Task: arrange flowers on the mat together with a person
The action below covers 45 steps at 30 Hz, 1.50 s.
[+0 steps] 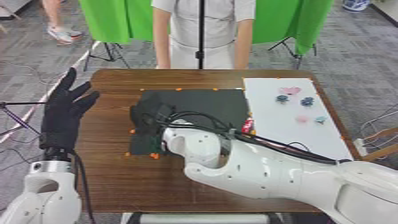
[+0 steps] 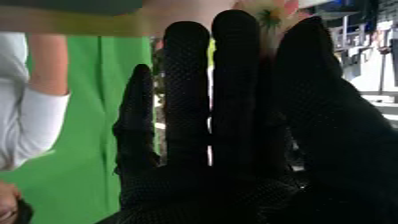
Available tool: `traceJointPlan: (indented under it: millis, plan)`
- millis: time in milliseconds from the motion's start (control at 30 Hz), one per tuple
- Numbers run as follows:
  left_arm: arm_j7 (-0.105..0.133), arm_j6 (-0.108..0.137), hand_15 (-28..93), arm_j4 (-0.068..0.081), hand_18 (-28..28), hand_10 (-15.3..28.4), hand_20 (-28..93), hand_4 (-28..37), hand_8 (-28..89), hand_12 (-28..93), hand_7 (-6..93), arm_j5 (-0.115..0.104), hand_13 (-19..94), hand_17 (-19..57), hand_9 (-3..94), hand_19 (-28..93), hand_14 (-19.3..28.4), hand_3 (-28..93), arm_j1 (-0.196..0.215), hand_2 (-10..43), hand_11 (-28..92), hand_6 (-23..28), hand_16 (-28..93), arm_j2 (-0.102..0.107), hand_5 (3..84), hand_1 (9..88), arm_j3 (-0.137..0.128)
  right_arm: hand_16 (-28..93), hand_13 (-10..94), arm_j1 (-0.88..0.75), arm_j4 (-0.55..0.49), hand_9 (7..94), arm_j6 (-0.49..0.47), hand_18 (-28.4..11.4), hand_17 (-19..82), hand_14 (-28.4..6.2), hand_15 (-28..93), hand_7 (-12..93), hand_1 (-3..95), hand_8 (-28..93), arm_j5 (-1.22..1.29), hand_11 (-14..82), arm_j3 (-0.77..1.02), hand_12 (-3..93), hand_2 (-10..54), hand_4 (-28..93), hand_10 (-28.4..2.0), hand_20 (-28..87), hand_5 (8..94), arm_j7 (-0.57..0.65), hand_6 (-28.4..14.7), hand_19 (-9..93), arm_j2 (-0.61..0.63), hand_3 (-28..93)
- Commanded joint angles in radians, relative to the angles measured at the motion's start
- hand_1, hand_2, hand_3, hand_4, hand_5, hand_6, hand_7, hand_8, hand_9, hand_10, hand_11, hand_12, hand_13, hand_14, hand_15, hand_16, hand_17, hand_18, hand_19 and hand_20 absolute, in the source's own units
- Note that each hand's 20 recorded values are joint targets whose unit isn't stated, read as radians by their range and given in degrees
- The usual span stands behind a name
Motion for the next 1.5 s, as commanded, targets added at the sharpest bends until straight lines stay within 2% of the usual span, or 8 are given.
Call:
traceJointPlan:
  millis: [33, 200, 467, 633, 900, 1100, 1300, 1500]
  plan:
    - [0.008, 0.023, 30, -0.006, 26.1, 14.4, 7, -28.3, -9, 12, 10.0, -0.007, 26, -7.3, 30.9, 53, 20.6, 76, 0.026, 4.9, 13, 0.3, -4, -0.006, 27.1, 20.6, 0.006, 19, 61, -0.048, -0.011, 71.7, -0.065, -18.2, 13, -6.2, 60, 24, 48.8, -6, -0.063, 32.8, 0.035, 24.2, -9.5, -28, -8.7, 38, 66.7, -0.017, 6.7, 64, -0.006, 60]
    - [0.004, 0.027, 30, -0.01, 26.1, 14.4, 7, -28.3, -9, 12, 9.9, -0.009, 26, -7.3, 30.9, 53, 20.6, 76, 0.04, 4.8, 13, 0.4, -4, -0.008, 27.2, 20.8, 0.005, 18, 59, -0.043, -0.023, 69.2, -0.038, -19.0, 13, -6.8, 61, 22, 44.7, -9, -0.048, 35.9, 0.034, 20.4, -9.5, -28, -9.6, 39, 63.1, 0.017, 6.7, 64, 0.002, 64]
    - [0.03, 0.085, 30, -0.049, 26.0, 14.4, 7, -28.3, -9, 12, 9.9, -0.027, 26, -7.3, 30.8, 53, 20.6, 76, 0.167, 4.8, 13, 0.5, -4, -0.022, 27.2, 20.9, -0.037, 17, 59, -0.148, -0.138, 67.7, -0.065, -19.4, 13, -7.3, 61, 21, 40.4, -15, 0.035, 36.4, 0.27, 19.8, -9.5, -28, -10.0, 39, 61.5, -0.064, 6.0, 64, 0.008, 66]
    - [0.029, 0.068, 30, -0.057, 25.9, 14.4, 7, -28.3, -9, 12, 9.8, -0.023, 26, -7.5, 30.8, 52, 20.6, 76, 0.203, 4.7, 13, 0.4, -4, -0.042, 27.3, 20.5, -0.062, 15, 51, -0.368, -0.268, 57.5, -0.247, -20.2, 11, -10.3, 58, 19, 34.0, -14, 0.429, 28.8, 0.627, 17.2, -6.5, -27, -12.1, 37, 51.1, -0.057, 2.4, 61, -0.023, 66]
    - [0.04, 0.033, 30, -0.036, 25.1, 14.4, 5, -28.3, -9, 11, 10.1, -0.014, 25, -8.7, 30.2, 50, 20.5, 76, 0.171, 4.8, 13, 0.0, -4, -0.054, 27.1, 19.7, -0.047, 15, 35, -0.701, -0.428, 41.9, -0.199, -22.4, 3, -17.2, 41, 11, 23.7, -9, 1.069, 16.9, 1.039, 17.5, 3.8, -25, -17.4, 25, 36.9, 0.017, -0.7, 45, 0.041, 62]
    - [0.019, 0.025, 29, -0.005, 25.1, 14.1, 5, -28.3, -9, 11, 9.4, -0.017, 25, -8.5, 30.7, 49, 20.2, 75, 0.143, 4.2, 12, -2.3, -4, -0.051, 29.2, 19.7, -0.027, 18, 30, -0.926, -0.512, 36.8, -0.09, -22.0, 2, -19.7, 28, 8, 20.7, -8, 1.103, 10.2, 1.231, 16.8, 7.4, -24, -16.1, 21, 31.7, -0.174, 0.5, 40, 0.162, 61]
    - [0.026, 0.01, 28, 0.003, 24.8, 13.9, 5, -28.3, -9, 12, 9.8, -0.006, 25, -9.2, 30.4, 48, 19.8, 75, 0.137, 3.9, 12, -2.6, -3, -0.096, 26.3, 19.5, 0.029, 25, 28, -1.151, -0.56, 33.5, 0.086, -20.9, 1, -19.5, 14, 7, 19.7, -8, 1.108, 3.4, 1.302, 17.5, 9.7, -25, -14.3, 20, 26.4, -0.361, 2.6, 35, 0.192, 61]
    - [0.008, 0.001, 28, 0.012, 24.7, 13.9, 6, -28.3, -10, 12, 10.8, 0.004, 26, -8.9, 30.8, 49, 19.6, 76, 0.169, 4.0, 12, -2.4, -3, -0.138, 26.0, 19.4, 0.046, 28, 29, -1.298, -0.583, 35.2, 0.158, -20.0, 2, -19.4, 14, 9, 18.8, -8, 1.099, 4.6, 1.325, 18.1, 10.6, -25, -14.4, 21, 28.4, -0.416, 2.8, 35, 0.166, 63]
